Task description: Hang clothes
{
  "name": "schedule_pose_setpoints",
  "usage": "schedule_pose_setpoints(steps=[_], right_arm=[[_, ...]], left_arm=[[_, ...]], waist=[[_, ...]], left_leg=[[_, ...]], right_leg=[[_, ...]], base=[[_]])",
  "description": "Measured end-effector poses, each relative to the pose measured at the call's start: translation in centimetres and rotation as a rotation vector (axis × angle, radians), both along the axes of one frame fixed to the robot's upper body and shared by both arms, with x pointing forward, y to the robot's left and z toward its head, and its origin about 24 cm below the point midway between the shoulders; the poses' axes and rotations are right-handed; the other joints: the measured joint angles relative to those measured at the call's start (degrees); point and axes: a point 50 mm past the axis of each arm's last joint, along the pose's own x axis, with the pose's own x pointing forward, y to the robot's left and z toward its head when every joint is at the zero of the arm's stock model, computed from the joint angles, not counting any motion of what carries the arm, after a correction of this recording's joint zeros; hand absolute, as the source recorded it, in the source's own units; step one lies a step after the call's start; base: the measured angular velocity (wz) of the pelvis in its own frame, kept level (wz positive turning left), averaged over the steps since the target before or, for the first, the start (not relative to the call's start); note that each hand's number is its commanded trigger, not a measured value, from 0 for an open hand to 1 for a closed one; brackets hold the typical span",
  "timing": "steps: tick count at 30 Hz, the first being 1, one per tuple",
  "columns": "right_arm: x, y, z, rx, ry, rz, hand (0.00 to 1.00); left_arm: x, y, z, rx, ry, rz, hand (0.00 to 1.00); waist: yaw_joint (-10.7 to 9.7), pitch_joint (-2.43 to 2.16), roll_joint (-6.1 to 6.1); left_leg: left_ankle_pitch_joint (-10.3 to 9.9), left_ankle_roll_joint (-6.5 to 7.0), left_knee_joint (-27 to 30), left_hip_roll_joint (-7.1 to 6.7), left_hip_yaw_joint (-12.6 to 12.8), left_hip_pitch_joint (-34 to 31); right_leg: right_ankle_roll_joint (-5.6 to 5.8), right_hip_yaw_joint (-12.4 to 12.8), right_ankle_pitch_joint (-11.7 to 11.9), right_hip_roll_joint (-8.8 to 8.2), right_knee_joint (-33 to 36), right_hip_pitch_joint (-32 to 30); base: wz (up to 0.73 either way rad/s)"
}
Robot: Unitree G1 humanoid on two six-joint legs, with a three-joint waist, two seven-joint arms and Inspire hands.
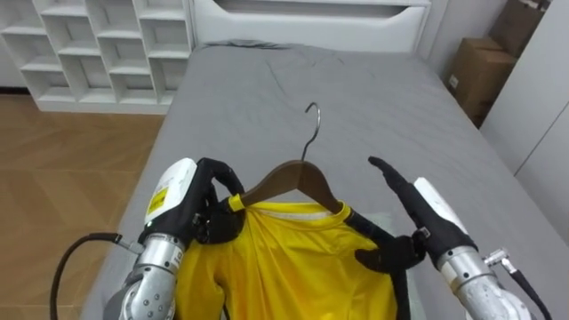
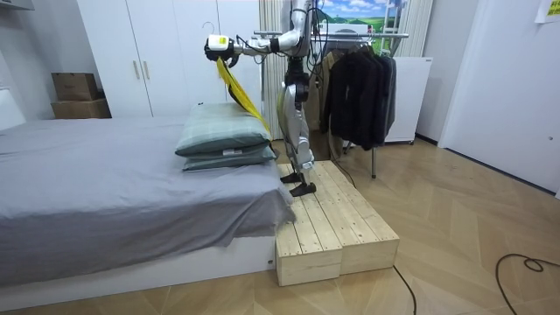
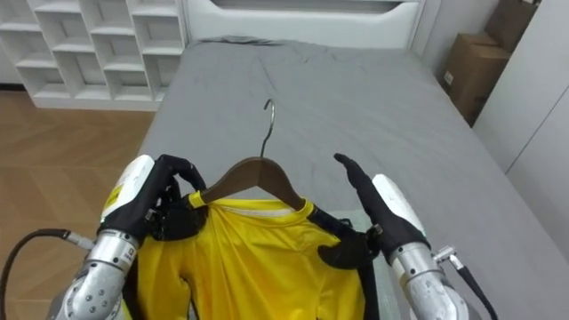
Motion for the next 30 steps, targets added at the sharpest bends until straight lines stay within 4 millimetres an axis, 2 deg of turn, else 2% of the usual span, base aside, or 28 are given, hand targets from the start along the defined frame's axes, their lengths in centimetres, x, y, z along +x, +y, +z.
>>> schedule_pose_setpoints(steps=[2,13,23,30], right_arm=[[0.1,0.1,0.2,-0.005,-0.014,-0.005,0.0],[1.5,2.5,1.8,-0.016,-0.079,0.065,0.0],[1.5,2.9,2.7,-0.011,-0.121,0.079,0.0],[1.4,2.9,2.8,-0.01,-0.124,0.08,0.0]], left_arm=[[0.0,0.0,0.0,0.0,-0.001,0.001,1.0],[0.6,-1.0,1.9,-0.024,-0.051,-0.053,1.0],[0.5,-1.6,2.6,-0.04,-0.072,-0.08,1.0],[0.5,-1.8,2.6,-0.047,-0.075,-0.082,1.0]], waist=[[0.16,-0.12,-0.19],[0.2,-0.11,0.09],[0.15,-0.08,0.91],[0.21,0.14,1.62]], left_leg=[[0.0,0.0,0.01,-0.03,-0.21,-0.16],[0.0,0.0,0.93,-0.02,-1.48,-0.81],[0.0,0.0,1.16,-0.04,-1.93,-0.77],[0.0,0.0,1.14,-0.04,-1.95,-0.33]], right_leg=[[0.0,-0.05,0.02,-0.03,-0.07,-0.01],[-0.06,-1.04,0.08,-0.11,-0.05,0.16],[-0.1,-1.42,0.11,-0.16,-0.03,0.49],[-0.1,-1.49,0.11,-0.15,-0.05,0.94]], base=[[0.04],[0.06],[0.01],[0.0]])
